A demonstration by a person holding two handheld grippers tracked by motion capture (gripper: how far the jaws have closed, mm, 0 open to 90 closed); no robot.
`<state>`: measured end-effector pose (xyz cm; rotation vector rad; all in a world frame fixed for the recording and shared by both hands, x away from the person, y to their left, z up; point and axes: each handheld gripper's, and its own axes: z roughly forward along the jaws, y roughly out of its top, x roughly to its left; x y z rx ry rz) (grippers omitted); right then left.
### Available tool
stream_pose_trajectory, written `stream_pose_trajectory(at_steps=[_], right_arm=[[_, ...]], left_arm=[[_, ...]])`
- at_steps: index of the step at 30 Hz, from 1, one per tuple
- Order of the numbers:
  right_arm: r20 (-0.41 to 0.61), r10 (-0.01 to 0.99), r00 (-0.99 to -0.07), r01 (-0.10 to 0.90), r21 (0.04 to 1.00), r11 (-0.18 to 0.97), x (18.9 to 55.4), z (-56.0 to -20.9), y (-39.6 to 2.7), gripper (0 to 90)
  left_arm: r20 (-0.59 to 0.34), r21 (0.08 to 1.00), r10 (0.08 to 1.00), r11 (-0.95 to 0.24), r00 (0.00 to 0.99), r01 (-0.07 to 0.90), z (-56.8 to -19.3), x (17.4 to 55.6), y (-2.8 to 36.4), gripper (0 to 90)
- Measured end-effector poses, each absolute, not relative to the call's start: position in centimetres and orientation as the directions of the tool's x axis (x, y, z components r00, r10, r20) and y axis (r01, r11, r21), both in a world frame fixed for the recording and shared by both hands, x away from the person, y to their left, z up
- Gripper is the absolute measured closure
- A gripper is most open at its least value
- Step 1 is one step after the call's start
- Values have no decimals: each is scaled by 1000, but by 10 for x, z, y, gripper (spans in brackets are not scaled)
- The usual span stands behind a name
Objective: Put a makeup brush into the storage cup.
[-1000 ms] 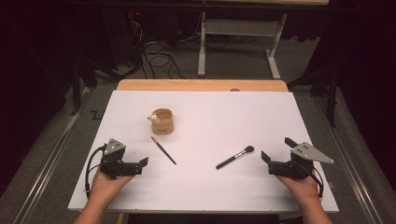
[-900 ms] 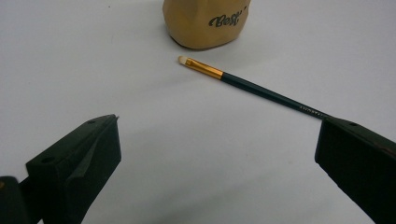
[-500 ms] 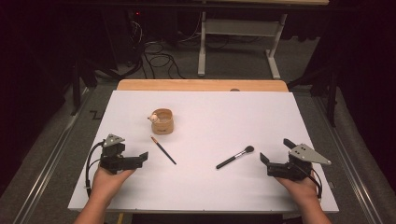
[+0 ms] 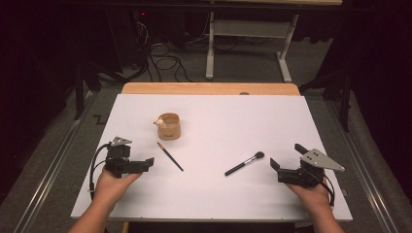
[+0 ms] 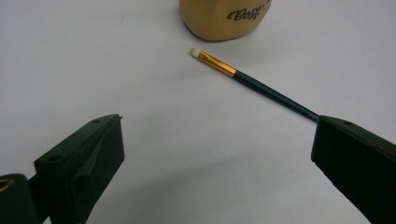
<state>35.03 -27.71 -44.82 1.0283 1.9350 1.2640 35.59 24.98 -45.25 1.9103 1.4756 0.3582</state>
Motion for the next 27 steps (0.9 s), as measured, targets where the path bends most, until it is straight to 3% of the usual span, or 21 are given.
stream_pose_trajectory(at_steps=[8,14,27], right_arm=[[-79,844,-530,272,927,257,351,-449,-274,5],[-76,846,-528,271,929,253,350,-449,-275,5],[-78,839,-538,268,928,258,350,-449,-275,6]], left_arm=[[-164,605,934,-159,317,780,-443,359,245,19],[-208,527,928,-160,309,835,-443,362,243,15],[-206,423,924,-214,324,881,-442,368,241,21]])
